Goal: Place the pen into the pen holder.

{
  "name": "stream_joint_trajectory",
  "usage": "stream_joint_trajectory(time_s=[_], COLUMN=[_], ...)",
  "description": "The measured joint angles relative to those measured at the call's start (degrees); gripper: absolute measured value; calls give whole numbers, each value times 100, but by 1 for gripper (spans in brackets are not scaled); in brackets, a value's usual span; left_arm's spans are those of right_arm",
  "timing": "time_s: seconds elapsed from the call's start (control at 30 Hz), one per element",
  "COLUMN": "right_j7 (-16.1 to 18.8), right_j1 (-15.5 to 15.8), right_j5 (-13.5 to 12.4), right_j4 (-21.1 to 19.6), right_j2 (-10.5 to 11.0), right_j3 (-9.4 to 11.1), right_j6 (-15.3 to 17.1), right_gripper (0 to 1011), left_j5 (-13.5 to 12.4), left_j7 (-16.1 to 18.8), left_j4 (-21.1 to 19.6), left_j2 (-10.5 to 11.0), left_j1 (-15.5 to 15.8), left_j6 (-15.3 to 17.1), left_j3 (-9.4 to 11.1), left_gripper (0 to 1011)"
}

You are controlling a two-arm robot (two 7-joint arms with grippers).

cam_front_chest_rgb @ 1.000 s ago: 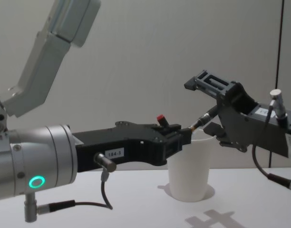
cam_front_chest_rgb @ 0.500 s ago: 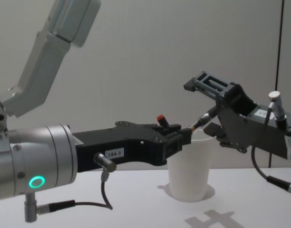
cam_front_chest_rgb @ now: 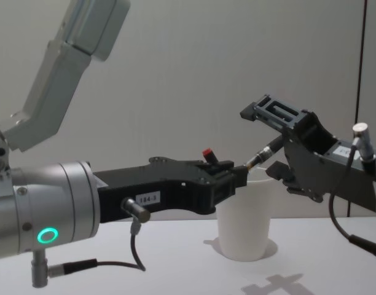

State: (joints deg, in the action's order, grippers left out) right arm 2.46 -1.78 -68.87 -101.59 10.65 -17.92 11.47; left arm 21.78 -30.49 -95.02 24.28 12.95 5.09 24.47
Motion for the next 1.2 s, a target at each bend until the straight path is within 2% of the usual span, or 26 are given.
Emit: stream_joint_trajectory(time_s=[0.33, 0.47, 0.9, 0.93, 0.97, 1.2], right_j7=[49, 59, 75, 76, 77, 80], right_j1=[34, 39, 49, 50, 50, 53], right_j5=[-9, -11, -13, -13, -13, -14], right_j4=[-4, -4, -4, -4, -4, -4], right_j2=[12, 13, 19, 20, 20, 21], right_j3=[-38, -45, -58, -59, -59, -63], right_j6=[-118, -137, -180, -183, -184, -192], right_gripper=[996, 919, 547, 486, 475, 222], left_j5=[0, 0, 0, 0, 0, 0], left_j7=[0, 0, 0, 0, 0, 0], left_j4=[0, 0, 0, 0, 0, 0], left_j2=[0, 0, 0, 0, 0, 0], left_j1=[0, 0, 0, 0, 0, 0], left_j6=[0, 0, 0, 0, 0, 0], left_j3=[0, 0, 0, 0, 0, 0], left_gripper=[162, 161, 161, 161, 161, 161])
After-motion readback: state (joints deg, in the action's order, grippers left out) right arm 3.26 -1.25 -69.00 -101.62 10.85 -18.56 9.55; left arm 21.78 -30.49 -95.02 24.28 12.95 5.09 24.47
